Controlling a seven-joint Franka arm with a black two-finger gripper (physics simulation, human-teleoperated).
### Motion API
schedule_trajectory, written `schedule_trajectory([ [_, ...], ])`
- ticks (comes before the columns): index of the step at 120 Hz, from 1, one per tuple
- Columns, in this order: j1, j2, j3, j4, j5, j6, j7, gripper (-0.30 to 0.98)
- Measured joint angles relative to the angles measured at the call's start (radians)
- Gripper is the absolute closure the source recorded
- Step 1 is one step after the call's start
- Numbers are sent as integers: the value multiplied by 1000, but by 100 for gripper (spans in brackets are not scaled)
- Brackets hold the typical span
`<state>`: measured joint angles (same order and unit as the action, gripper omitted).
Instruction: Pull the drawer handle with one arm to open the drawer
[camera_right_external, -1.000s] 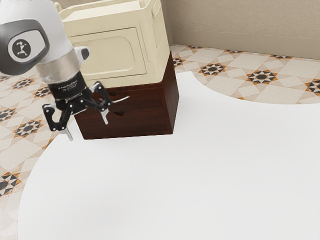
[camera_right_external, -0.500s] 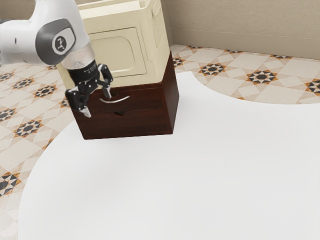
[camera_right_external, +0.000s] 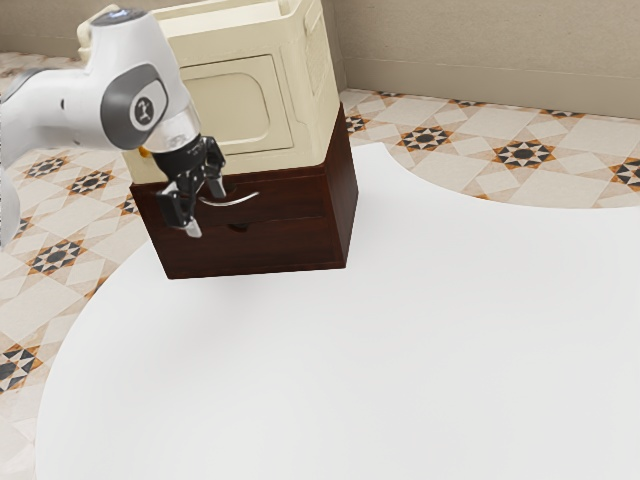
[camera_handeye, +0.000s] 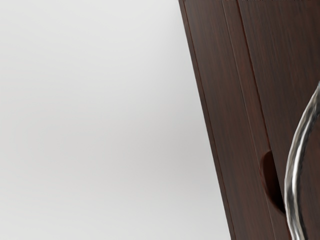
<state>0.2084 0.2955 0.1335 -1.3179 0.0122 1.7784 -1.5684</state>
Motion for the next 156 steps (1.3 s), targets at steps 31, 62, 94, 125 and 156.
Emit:
schedule_trajectory([
  [31,12,43,2,32,0,29,-47,0],
  [62,12,72,-1,62,1,58,-74,0],
  [94,10,71,-2,46,-6,78,-86,21],
  [125,12,33,3,-21,-14,92,-99,43],
  [156,2,-7,3,-99,-12,141,-108,50],
])
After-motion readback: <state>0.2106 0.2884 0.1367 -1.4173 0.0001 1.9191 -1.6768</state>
